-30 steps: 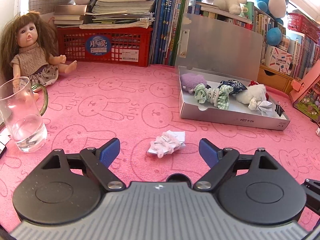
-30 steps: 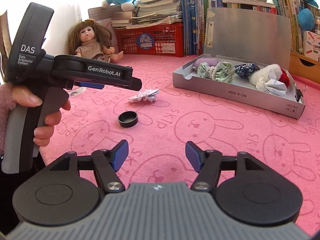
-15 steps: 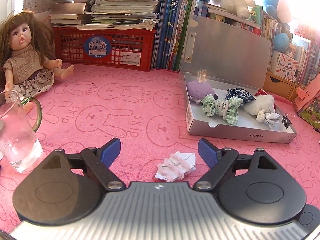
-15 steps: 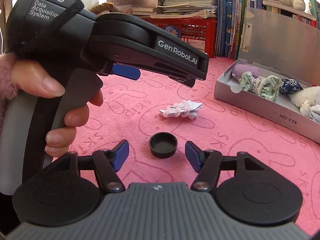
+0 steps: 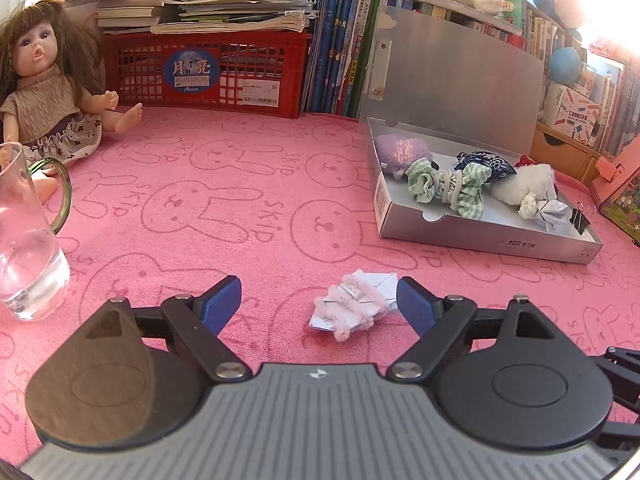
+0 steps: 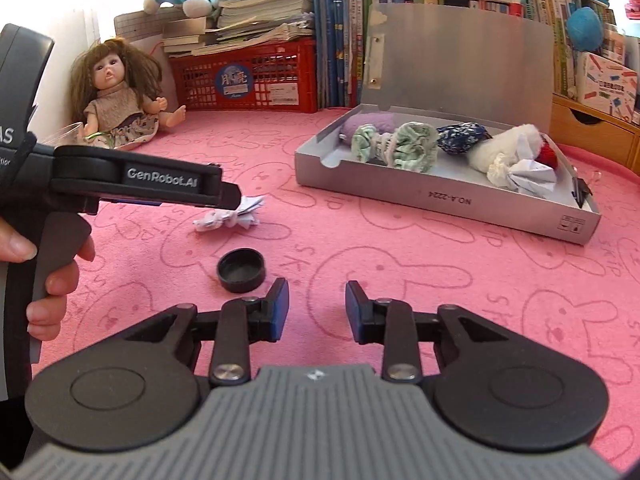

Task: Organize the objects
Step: 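Move the left tool to the pink-and-white paper bundle while the right tool moves to the black lid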

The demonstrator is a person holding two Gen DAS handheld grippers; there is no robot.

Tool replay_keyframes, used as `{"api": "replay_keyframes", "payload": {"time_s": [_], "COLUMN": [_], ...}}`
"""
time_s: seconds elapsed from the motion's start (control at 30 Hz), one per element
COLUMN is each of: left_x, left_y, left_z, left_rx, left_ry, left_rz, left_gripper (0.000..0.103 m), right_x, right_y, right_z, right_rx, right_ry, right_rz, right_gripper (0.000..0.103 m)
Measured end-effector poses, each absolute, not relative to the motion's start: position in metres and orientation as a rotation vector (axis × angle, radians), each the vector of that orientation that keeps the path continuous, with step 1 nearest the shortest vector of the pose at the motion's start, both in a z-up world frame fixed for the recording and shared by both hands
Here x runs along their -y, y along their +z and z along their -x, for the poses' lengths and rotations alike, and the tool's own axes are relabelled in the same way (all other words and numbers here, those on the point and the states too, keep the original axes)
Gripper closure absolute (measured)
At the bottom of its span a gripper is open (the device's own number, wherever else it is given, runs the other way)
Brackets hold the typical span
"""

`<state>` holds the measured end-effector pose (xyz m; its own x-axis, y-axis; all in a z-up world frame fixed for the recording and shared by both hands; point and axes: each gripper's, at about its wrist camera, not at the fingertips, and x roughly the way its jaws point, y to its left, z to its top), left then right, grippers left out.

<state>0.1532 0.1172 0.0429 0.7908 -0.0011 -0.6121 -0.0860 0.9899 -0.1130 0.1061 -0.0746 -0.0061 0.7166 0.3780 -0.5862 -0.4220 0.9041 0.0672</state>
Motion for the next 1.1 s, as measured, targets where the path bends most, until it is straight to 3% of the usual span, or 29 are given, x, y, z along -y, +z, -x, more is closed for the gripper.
{"api": "replay_keyframes", "payload": {"time_s": [0.77,0.9,1.1], "left_x": [-0.08,-0.079,-0.08], "left_y": [0.018,0.019,0.021], "left_z": [-0.157,-0.156,-0.148], "left_rx": [-0.659,-0.659,-0.636], "left_ry": [0.082,0.086,0.099], "left_rz": [0.012,0.012,0.03], "left_gripper": [0.014,0.014,0.015], "right_x": [0.139,0.137,0.132], "right_y": [-0.016,-0.016,-0.016], "right_z": [-0.101,-0.099,-0.093], "right_rx": [-0.585,-0.573,-0.542], "right_ry": [0.28,0.283,0.28], "right_rz": [-0.104,-0.093,-0.054], "right_gripper": [0.062,0.047,0.045]}}
